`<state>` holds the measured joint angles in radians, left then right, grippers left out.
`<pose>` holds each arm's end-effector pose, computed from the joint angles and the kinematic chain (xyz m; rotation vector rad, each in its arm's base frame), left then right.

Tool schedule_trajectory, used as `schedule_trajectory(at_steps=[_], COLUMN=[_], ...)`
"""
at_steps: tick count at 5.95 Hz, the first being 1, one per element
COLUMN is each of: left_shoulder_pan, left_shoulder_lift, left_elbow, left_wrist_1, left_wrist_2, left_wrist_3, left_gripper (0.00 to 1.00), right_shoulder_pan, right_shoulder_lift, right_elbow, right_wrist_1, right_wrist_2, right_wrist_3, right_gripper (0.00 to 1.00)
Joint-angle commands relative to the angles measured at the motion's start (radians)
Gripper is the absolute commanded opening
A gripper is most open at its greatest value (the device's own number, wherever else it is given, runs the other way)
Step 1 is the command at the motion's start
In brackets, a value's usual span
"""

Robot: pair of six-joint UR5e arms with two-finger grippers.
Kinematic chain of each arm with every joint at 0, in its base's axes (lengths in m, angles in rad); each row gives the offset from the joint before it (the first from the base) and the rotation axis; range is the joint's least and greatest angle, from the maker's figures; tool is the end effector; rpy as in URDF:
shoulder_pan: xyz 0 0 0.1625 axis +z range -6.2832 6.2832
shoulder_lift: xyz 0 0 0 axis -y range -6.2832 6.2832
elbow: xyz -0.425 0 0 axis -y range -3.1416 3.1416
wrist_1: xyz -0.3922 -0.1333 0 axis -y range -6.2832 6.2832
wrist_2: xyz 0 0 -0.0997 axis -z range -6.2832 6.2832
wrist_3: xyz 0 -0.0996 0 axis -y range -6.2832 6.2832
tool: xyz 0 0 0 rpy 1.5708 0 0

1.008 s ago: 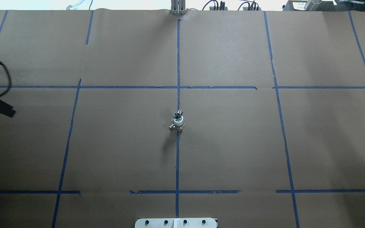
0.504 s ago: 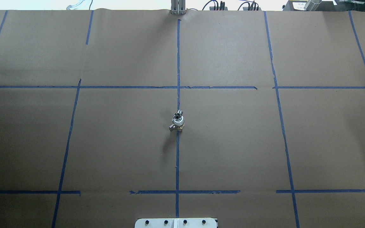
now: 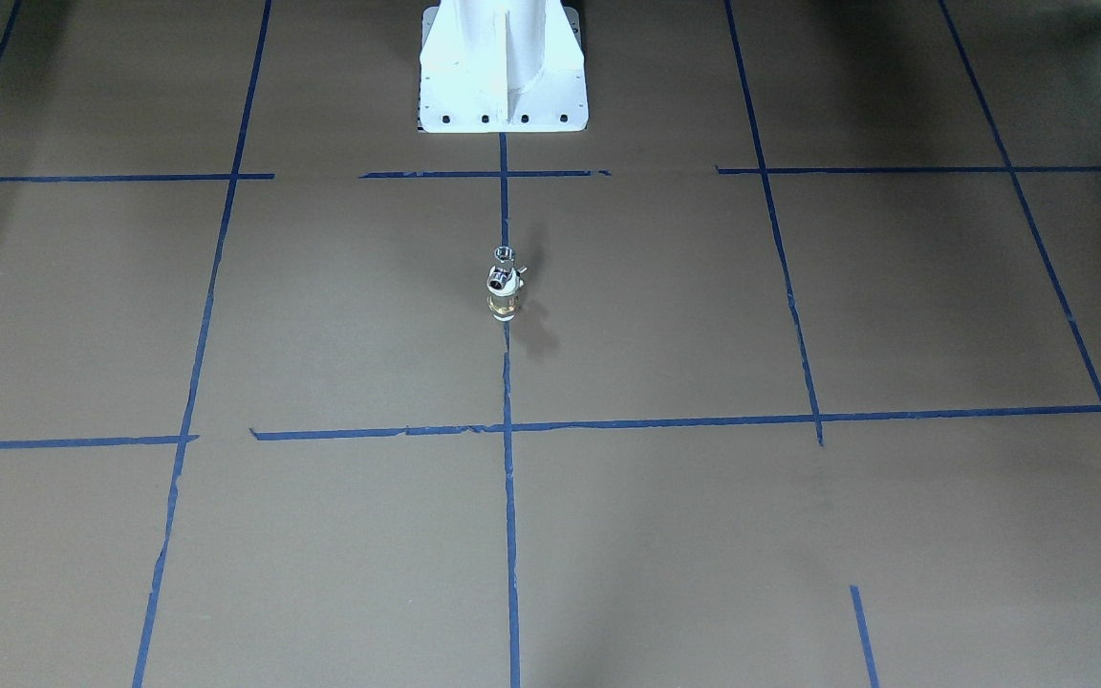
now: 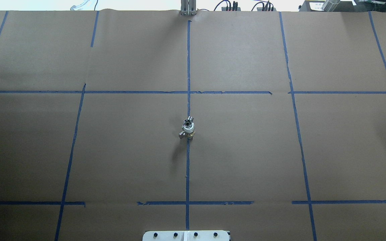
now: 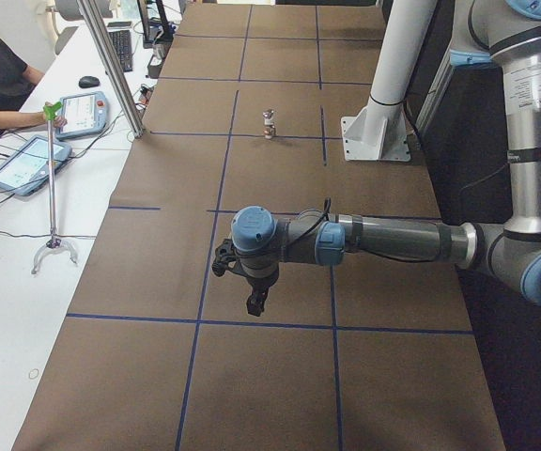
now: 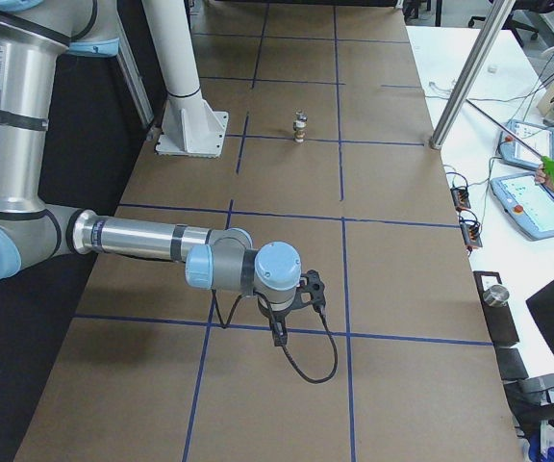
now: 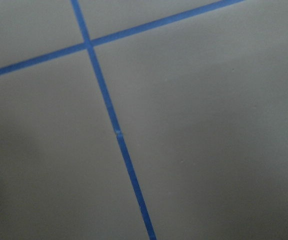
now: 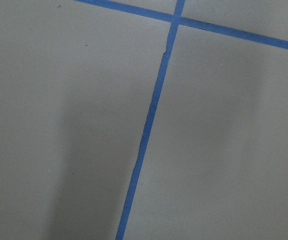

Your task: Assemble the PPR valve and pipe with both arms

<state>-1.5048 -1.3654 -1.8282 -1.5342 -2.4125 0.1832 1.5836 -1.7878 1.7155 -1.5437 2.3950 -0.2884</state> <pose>-0.0321 -0.4087 0.6230 0.0639 0.8416 0.2408 0.0653 -0.3954 0.6779 0.0817 -0.8233 -0.2411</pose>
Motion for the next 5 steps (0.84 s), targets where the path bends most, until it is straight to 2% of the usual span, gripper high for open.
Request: schedule_trajectory(at_steps=[1,2,5], left_shoulder_pan=[-0.006,-0.008,-0.009], left_shoulder_lift=[0.016,0.016,0.02], left_elbow=[0.003,0.006,0.003], left_wrist_1=[0.0,-0.001,-0.017], left_wrist_2=[-0.001,0.0,-0.002], left_wrist_3=[-0.062,-0.062,-0.051], left_gripper=[1.0,1.0,1.0], right_shoulder_pan=[0.001,0.003,0.006], right_shoulder_lift=[0.005,-0.005,-0.004], right_elbow=[0.004,0.036,0.039], right_wrist_1=[0.002,0.001,0.001], right_wrist_2=[-0.004,-0.001,-0.002], right_wrist_3=[-0.017,-0.014,-0.003], right_gripper=[1.0,1.0,1.0])
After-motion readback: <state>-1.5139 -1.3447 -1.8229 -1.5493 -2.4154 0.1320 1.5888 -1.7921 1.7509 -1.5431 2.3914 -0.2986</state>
